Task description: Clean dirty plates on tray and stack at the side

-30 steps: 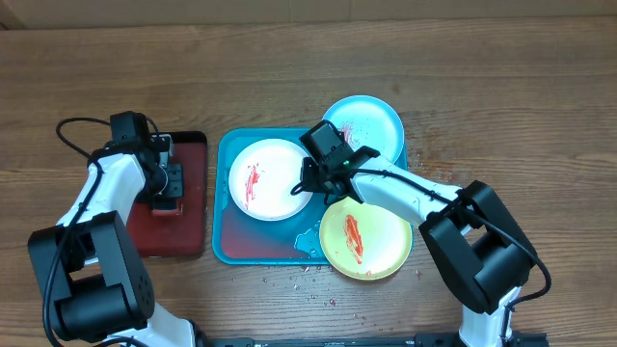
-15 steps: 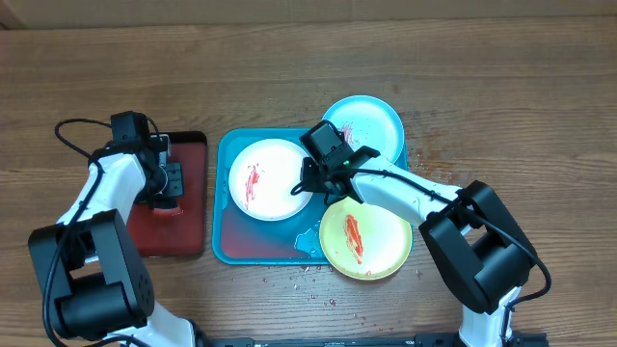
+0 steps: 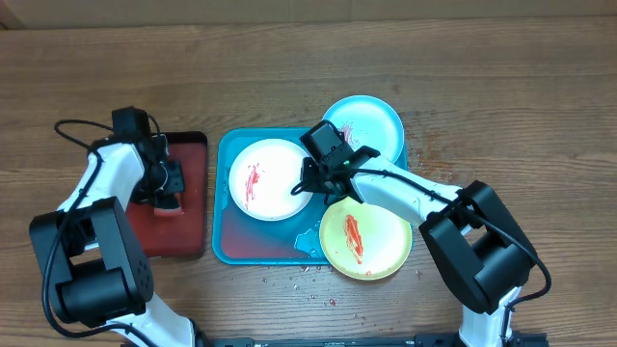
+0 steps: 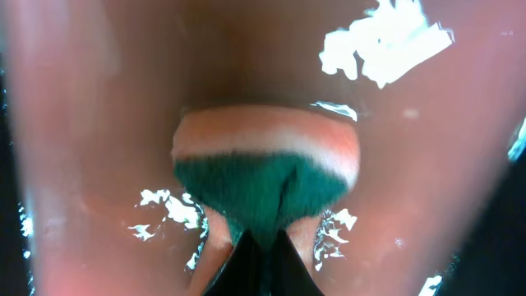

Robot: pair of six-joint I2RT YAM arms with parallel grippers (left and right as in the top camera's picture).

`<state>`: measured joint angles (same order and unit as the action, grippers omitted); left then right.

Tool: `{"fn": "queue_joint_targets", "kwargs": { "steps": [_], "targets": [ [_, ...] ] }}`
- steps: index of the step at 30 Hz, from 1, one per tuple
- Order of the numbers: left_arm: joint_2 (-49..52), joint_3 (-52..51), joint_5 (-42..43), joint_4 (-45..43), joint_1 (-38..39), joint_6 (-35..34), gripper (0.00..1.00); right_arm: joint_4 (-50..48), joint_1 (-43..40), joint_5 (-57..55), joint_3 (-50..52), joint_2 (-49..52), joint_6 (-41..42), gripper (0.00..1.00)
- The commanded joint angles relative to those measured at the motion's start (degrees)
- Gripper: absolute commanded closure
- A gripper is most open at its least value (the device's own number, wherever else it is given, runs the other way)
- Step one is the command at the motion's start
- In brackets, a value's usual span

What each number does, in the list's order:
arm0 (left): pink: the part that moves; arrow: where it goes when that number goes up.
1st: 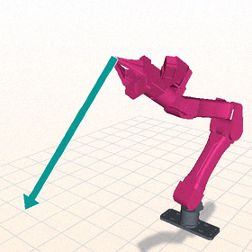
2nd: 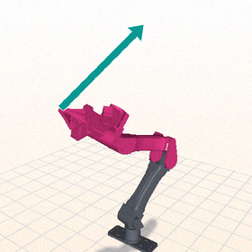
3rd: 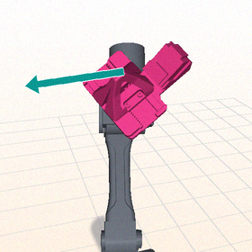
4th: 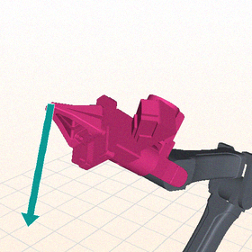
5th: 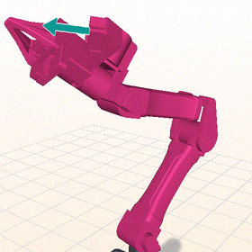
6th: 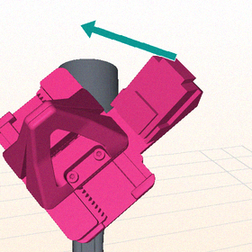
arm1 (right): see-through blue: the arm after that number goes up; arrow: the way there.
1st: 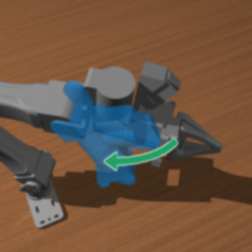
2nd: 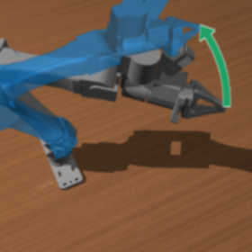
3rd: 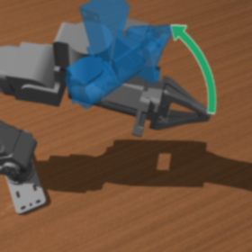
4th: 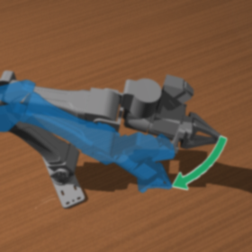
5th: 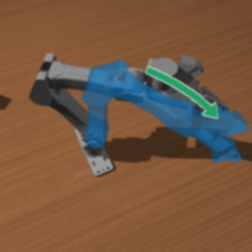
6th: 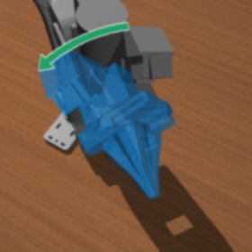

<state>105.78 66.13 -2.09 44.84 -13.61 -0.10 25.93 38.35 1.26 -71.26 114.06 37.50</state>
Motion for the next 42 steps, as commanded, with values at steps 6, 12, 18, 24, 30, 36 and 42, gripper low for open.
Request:
{"fn": "queue_joint_targets", "kwargs": {
  "steps": [6,12,18,24,30,36,42],
  "targets": [
    [-1.40,20.33,14.14,17.57,1.33,0.66,0.96,1.05,0.15,2.73,-0.39,1.14,0.07,0.96],
    [-1.25,21.84,15.39,20.09,8.07,3.98,0.96,1.42,0.15,4.33,-0.39,1.14,0.02,0.96],
    [-1.22,18.78,14.84,19.04,14.75,3.76,0.96,2.69,0.15,4.46,-0.39,1.14,0.04,0.96],
    [-1.18,11.80,8.46,9.57,19.67,-2.16,0.96,3.06,0.13,6.27,-0.39,1.14,0.28,0.96],
    [-1.16,2.12,7.63,-0.74,21.14,-6.38,0.96,4.31,-0.79,7.72,-0.37,1.14,0.26,0.96],
    [-1.16,-3.98,6.99,-4.76,24.68,-6.36,0.96,4.31,-1.03,8.02,-0.37,1.16,0.26,0.96],
    [-1.16,-4.42,24.79,-3.58,27.54,2.40,0.96,4.42,-1.03,8.04,-0.37,1.16,0.26,0.96]
  ]
}}
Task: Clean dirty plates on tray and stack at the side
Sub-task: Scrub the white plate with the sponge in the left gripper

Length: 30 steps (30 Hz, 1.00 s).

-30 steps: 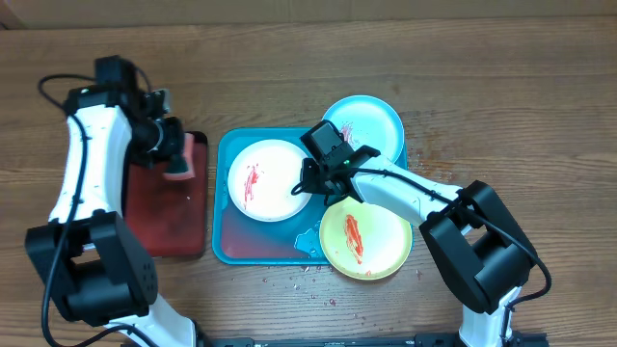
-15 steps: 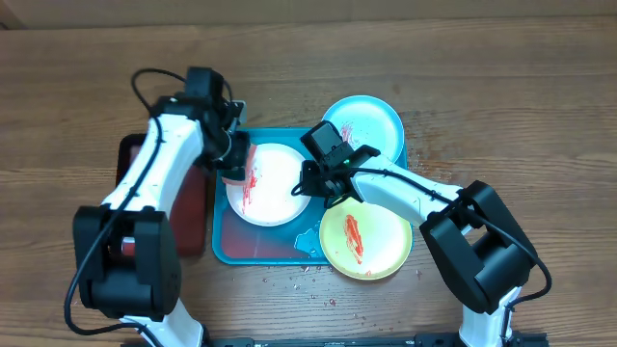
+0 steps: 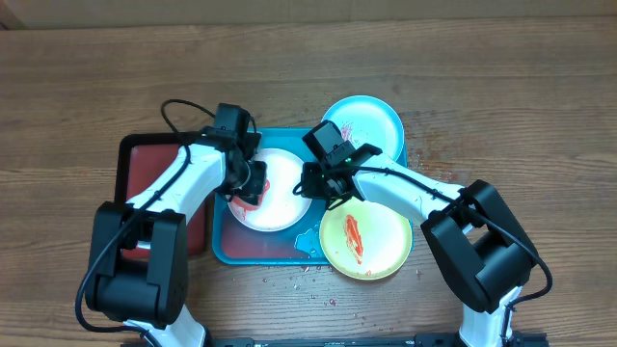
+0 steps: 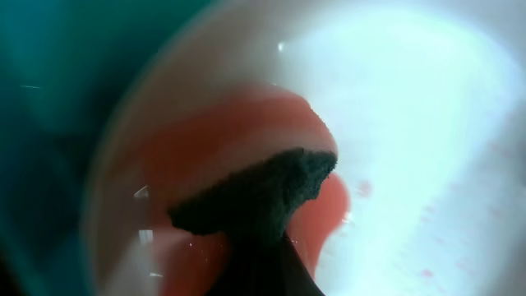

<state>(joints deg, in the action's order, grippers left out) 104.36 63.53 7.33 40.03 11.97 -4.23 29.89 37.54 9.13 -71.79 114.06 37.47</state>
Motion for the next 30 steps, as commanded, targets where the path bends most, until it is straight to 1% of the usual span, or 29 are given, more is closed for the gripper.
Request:
{"fn": "queue_joint_targets", "kwargs": {
  "steps": [1,2,3,4,6,8,11,13,15,16,17,19,21,23,27,29,30],
  "targets": [
    [0.26,-1.81,19.15,1.27,1.95,8.17,0.96,0.46,-0.22,0.15,0.15,1.16,0.28,0.96],
    [0.24,-1.81,20.96,1.20,1.95,8.50,0.96,0.46,-0.22,0.17,0.15,1.16,0.28,0.96],
    [0.26,-1.81,21.03,0.96,1.79,8.20,0.96,0.46,-0.22,0.15,0.15,1.14,0.28,0.96],
    [0.26,-1.81,20.04,0.48,1.57,7.41,0.96,0.48,-0.22,0.15,0.15,1.14,0.28,0.96],
    [0.26,-1.81,14.47,-0.87,1.01,3.67,0.96,0.48,-0.22,0.15,0.15,1.14,0.28,0.96],
    [0.26,-1.79,6.01,-2.27,0.57,-0.15,0.96,0.48,-0.22,0.15,0.15,1.16,0.28,0.96],
    [0.26,-1.51,-14.21,-3.06,0.33,-8.79,0.96,0.48,-0.22,0.15,0.15,1.16,0.28,0.96],
    [0.22,-0.28,-26.38,-0.81,0.44,-13.25,0.96,0.50,-0.22,0.13,0.15,1.14,0.28,0.96],
    [0.20,1.09,-30.58,1.84,0.68,-13.86,0.96,0.55,-0.22,0.09,0.15,1.16,0.28,0.96],
    [0.20,1.70,-31.39,3.26,0.83,-13.86,0.96,0.55,-0.22,-0.02,0.15,1.16,0.28,0.96],
    [0.20,2.12,-31.19,4.52,1.07,-13.88,0.96,0.46,-0.22,-0.02,0.15,1.16,0.28,0.96],
    [0.20,2.29,-27.39,6.97,1.70,-13.33,0.96,0.35,-0.22,-0.04,0.15,1.16,0.28,0.96],
    [0.20,2.23,-19.47,9.46,2.54,-10.21,0.96,0.28,-0.24,-0.04,0.15,1.14,0.28,0.96],
    [0.20,2.21,-10.40,10.80,3.28,-5.84,0.96,0.26,-0.24,-0.04,0.15,1.14,0.28,0.96],
    [0.20,2.21,12.92,11.34,4.96,9.84,0.96,0.20,-0.31,-0.04,0.15,1.16,0.28,0.96],
    [0.20,2.21,18.29,10.71,5.40,13.68,0.96,0.22,-0.33,-0.02,0.15,1.16,0.28,0.96],
    [0.20,2.21,18.14,9.51,5.49,13.42,0.96,0.24,-0.33,-0.02,0.15,1.16,0.28,0.96]
  ]
}}
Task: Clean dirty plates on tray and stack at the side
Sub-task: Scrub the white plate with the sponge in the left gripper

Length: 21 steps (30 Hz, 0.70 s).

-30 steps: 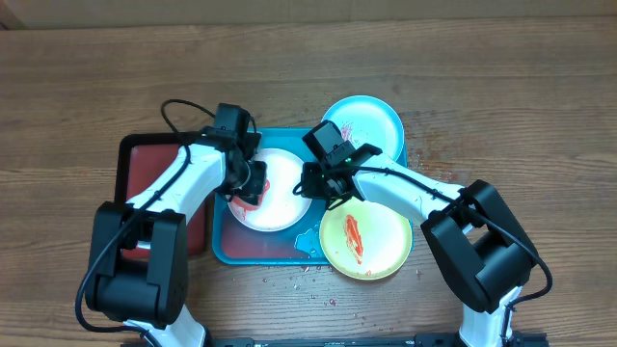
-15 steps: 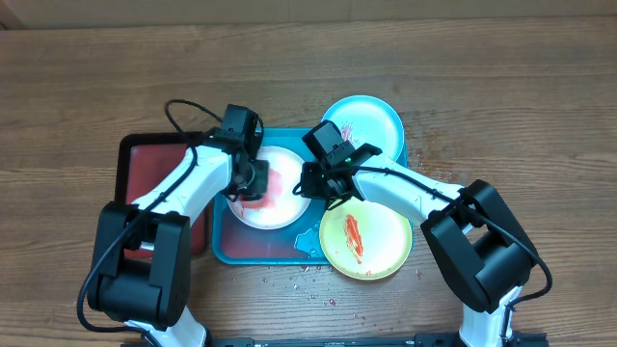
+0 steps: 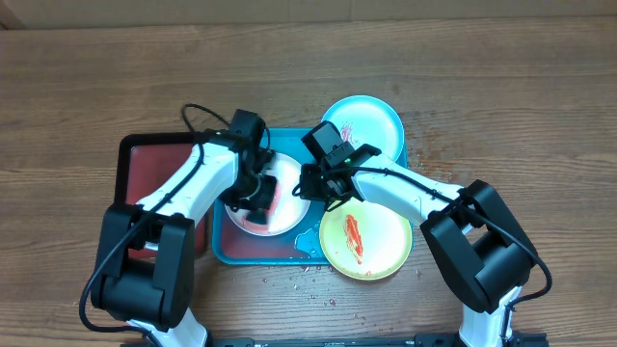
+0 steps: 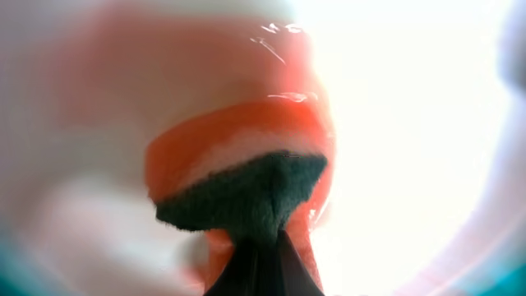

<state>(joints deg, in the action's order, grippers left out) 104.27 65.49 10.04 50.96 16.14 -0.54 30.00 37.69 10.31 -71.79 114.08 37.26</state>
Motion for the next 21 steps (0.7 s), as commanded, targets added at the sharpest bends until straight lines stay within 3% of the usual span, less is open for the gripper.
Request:
{"fn": "queue_joint_targets", "kwargs": {
  "steps": [1,4,7,12,15,21],
  "targets": [
    [0.28,0.24,14.51,-2.60,1.29,8.81,0.96,0.13,-0.48,-1.20,0.15,1.14,0.50,0.96],
    [0.28,0.24,6.23,-8.46,0.79,0.61,0.96,0.17,-0.48,-1.20,0.15,1.14,0.50,0.96],
    [0.28,0.24,-7.50,-15.37,0.11,-8.13,0.96,0.17,-0.48,-1.20,0.15,1.11,0.50,0.96],
    [0.31,0.24,-28.33,-22.47,-0.09,-15.87,0.96,0.33,-0.48,-1.25,0.15,1.14,0.48,0.95],
    [0.31,0.24,-29.09,-20.15,-0.09,-15.76,0.96,0.35,-0.48,-1.44,0.15,1.14,0.48,0.95],
    [0.42,0.22,-15.78,-1.46,0.07,-12.68,0.96,0.33,-0.48,-1.64,0.15,1.11,0.50,0.95]
  ]
}}
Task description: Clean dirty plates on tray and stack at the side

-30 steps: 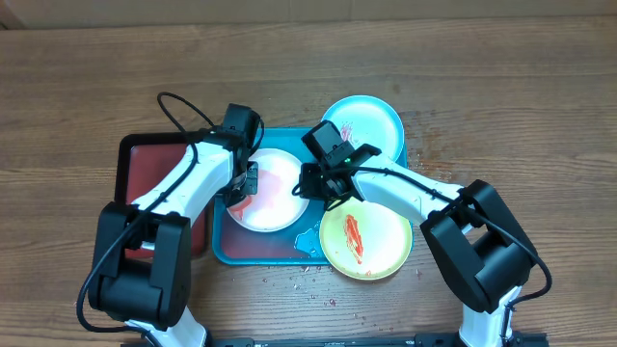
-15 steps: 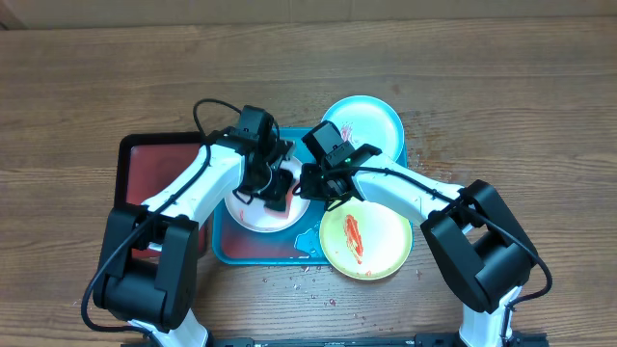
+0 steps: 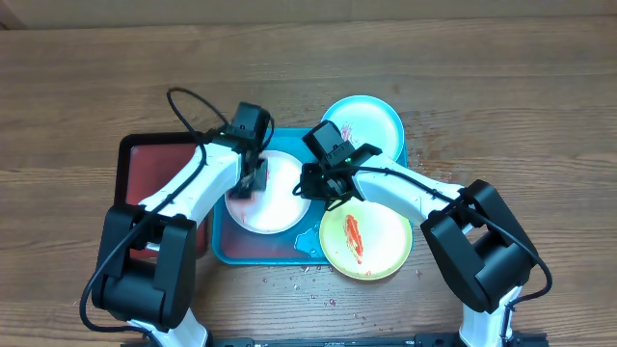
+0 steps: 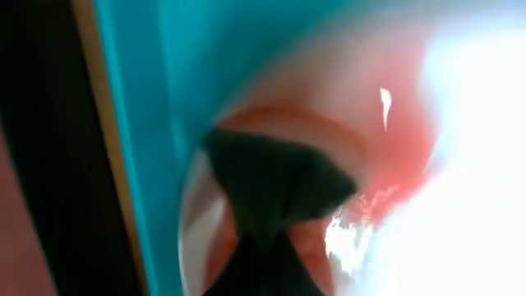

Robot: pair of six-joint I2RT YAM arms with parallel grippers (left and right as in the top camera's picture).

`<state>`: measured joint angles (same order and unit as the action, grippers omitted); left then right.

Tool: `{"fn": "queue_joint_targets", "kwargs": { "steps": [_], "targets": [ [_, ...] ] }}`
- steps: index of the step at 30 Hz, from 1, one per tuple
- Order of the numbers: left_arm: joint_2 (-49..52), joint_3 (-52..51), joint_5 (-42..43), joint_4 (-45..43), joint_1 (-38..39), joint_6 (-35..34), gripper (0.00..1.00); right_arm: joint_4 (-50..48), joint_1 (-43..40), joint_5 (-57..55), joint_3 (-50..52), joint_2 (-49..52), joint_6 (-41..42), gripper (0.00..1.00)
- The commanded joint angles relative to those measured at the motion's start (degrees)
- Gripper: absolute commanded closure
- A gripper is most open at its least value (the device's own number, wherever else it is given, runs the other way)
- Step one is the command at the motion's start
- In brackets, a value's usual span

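A white plate lies on the left half of the blue tray. My left gripper is over the plate's back left part, shut on an orange sponge with a dark green scrub face. In the left wrist view the left gripper presses the sponge down by the plate's rim, with the white plate bright and wet beside it. My right gripper is shut on the plate's right rim. A yellow plate and a light blue plate both carry red stains.
A dark red tray lies to the left of the blue tray. The yellow plate overhangs the blue tray's front right corner and the light blue plate its back right corner. Crumbs and drops speckle the wood in front.
My left gripper has moved with the sponge from the plate's middle left toward its back left rim. The right gripper has stayed on the plate's right rim.
First my left gripper held the sponge down in the dark red tray while the white plate showed a red streak. Then it was on the plate's left side, later near its middle, now at the back left. The plate's visible surface shows no streak now.
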<state>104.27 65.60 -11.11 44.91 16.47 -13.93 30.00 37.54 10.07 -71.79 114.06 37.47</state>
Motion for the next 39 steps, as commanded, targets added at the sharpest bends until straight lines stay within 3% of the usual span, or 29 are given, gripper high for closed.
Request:
{"fn": "queue_joint_targets", "kwargs": {
  "steps": [1,6,11,15,19,21,25,32,39],
  "targets": [
    [0.42,0.11,8.31,6.54,-0.26,2.64,0.96,0.33,-0.33,-1.40,0.15,1.16,0.28,0.95],
    [0.42,0.13,24.11,6.71,-0.26,15.39,0.96,0.35,-0.33,-1.18,0.15,1.16,0.28,0.95],
    [0.42,0.13,24.09,-5.42,-0.37,13.29,0.96,0.66,-0.33,-0.92,0.15,1.16,0.28,0.95],
    [0.42,0.13,11.15,-14.38,-0.37,4.76,0.96,1.22,-0.33,-0.94,0.15,1.16,0.28,0.95],
    [0.42,0.13,-7.08,-14.64,-0.39,-3.45,0.96,1.73,-0.33,-0.94,0.15,1.14,0.28,0.96],
    [0.39,0.28,-10.78,-12.00,-0.39,-3.45,0.96,1.84,-0.33,-0.96,0.15,1.16,0.28,0.96],
    [0.33,3.96,-9.73,-1.16,-0.83,-3.72,0.96,1.81,-0.33,-0.96,0.15,1.14,0.26,0.96],
    [-1.36,22.69,-3.78,21.24,-4.57,-4.68,0.96,2.73,-0.15,-0.94,-0.61,1.03,0.02,0.96],
    [-4.24,38.62,3.65,32.39,-12.44,0.09,0.96,15.04,1.84,-8.90,-10.32,0.02,-4.26,0.96]
  ]
}}
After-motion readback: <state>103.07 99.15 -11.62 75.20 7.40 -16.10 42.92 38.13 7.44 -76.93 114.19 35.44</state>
